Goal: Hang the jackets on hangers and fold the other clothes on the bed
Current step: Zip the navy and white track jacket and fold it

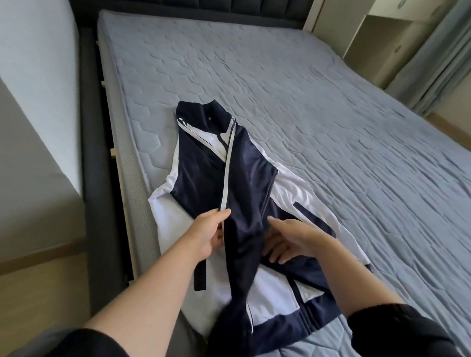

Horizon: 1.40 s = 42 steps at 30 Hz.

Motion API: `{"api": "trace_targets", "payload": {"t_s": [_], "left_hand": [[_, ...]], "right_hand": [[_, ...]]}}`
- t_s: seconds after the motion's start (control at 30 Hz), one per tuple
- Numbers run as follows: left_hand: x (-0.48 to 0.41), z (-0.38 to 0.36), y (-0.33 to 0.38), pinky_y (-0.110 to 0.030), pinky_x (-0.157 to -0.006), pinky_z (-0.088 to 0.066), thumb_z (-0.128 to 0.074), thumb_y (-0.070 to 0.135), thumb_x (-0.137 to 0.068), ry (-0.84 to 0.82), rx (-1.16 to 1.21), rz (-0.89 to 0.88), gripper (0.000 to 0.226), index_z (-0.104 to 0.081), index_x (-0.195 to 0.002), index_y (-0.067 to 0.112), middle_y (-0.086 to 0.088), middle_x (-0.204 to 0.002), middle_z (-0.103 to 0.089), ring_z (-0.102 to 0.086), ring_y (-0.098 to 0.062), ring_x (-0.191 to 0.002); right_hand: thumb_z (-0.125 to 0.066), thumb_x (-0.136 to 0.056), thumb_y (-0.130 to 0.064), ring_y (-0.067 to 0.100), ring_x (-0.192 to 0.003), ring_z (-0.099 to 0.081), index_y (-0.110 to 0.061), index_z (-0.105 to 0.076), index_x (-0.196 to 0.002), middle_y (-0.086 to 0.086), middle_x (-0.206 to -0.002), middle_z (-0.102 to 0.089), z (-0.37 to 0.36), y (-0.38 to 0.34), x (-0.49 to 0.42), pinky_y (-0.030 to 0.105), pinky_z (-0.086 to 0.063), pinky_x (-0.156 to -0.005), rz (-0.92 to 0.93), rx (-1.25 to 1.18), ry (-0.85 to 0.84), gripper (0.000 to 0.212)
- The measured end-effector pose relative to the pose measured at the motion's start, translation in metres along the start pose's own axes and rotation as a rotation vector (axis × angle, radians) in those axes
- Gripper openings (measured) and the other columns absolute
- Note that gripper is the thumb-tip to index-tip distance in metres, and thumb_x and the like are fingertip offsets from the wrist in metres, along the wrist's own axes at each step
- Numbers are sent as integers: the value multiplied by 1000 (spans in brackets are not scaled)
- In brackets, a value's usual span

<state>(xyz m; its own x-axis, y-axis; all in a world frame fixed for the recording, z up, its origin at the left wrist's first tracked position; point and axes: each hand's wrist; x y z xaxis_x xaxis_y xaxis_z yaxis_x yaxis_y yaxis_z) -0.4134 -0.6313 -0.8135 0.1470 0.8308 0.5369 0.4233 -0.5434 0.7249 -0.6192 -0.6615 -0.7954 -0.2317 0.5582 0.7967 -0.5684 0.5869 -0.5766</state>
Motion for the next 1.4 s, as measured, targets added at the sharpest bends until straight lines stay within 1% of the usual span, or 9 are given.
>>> {"api": "trace_targets", "payload": {"t_s": [0.1,0.23,0.43,0.6,0.77,0.9,1.1,1.23,1.4], "left_hand": [[2,3,-3,-22,-57,-47,-58,17,-93,55,-241,-17,10,-63,-84,18,1,-72,-66,-61,-13,-63],[3,9,-3,-31,-69,-47,-64,18,-88,52,-434,-44,5,-65,-83,17,0,-75,-67,-61,-17,-70],[2,13,-1,-23,-56,-43,-68,17,-83,107,-554,-143,12,-64,-73,11,0,-64,-61,-55,-15,-58],[-1,20,-5,-25,-55,-41,-72,31,-81,240,-539,-129,32,-54,-62,12,-3,-55,-48,-44,-17,-52],[5,20,-24,-40,-87,-52,-73,24,-83,-5,-409,56,30,-67,-105,5,-11,-96,-70,-64,-25,-87],[5,23,-30,-42,-92,-51,-74,14,-80,-19,-529,38,32,-64,-109,2,-12,-103,-69,-65,-28,-96],[18,17,-16,-37,-76,-56,-73,24,-83,-62,-353,21,30,-68,-104,4,-15,-99,-72,-70,-28,-87],[25,24,-20,-33,-65,-58,-72,25,-83,-158,-353,158,25,-69,-102,10,-9,-94,-74,-72,-23,-79],[24,26,-27,-34,-59,-57,-69,38,-85,-52,-482,156,36,-65,-107,10,-8,-85,-74,-72,-22,-72]], "right_hand": [[-30,-97,-60,23,-70,-60,-7,-64,-94,10,-84,-67,-11,6,-19,31,-48,-63,56,-363,112,63],[-49,-97,-41,24,-84,-60,-9,-60,-91,12,-94,-63,-27,-4,-30,35,-46,-87,68,-659,107,35],[-58,-93,-10,21,-67,-71,-3,-65,-100,9,-78,-73,-27,-9,-33,29,-56,-57,25,-813,246,12],[-66,-89,-17,29,-101,-63,-4,-58,-123,13,-114,-64,8,9,-34,45,-52,-91,196,-977,654,37],[-52,-93,-47,20,-78,-67,-17,-58,-117,5,-96,-70,-23,36,-24,30,-53,-61,115,-855,312,40],[-61,-92,-26,21,-79,-72,-11,-62,-111,9,-94,-74,-44,49,-13,30,-58,-62,132,-782,107,25],[-46,-100,-20,21,-87,-71,-5,-60,-116,9,-100,-73,-43,40,-4,29,-58,-66,399,-1035,112,26],[-53,-96,-36,28,-107,-62,-4,-60,-121,15,-124,-63,-44,43,-11,37,-49,-89,240,-1020,262,41],[-60,-90,-33,24,-100,-69,-6,-67,-110,13,-115,-69,-55,66,1,31,-55,-81,130,-886,-23,35]]}}
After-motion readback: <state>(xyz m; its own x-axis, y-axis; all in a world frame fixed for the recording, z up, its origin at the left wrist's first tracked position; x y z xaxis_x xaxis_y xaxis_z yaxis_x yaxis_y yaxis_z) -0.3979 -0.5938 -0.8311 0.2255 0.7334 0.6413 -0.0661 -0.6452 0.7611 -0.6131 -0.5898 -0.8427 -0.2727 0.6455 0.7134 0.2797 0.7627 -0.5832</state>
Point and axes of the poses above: each hand's wrist, its own x-axis away from the middle knuckle, its own z-axis out of the back of the hand, y = z × x
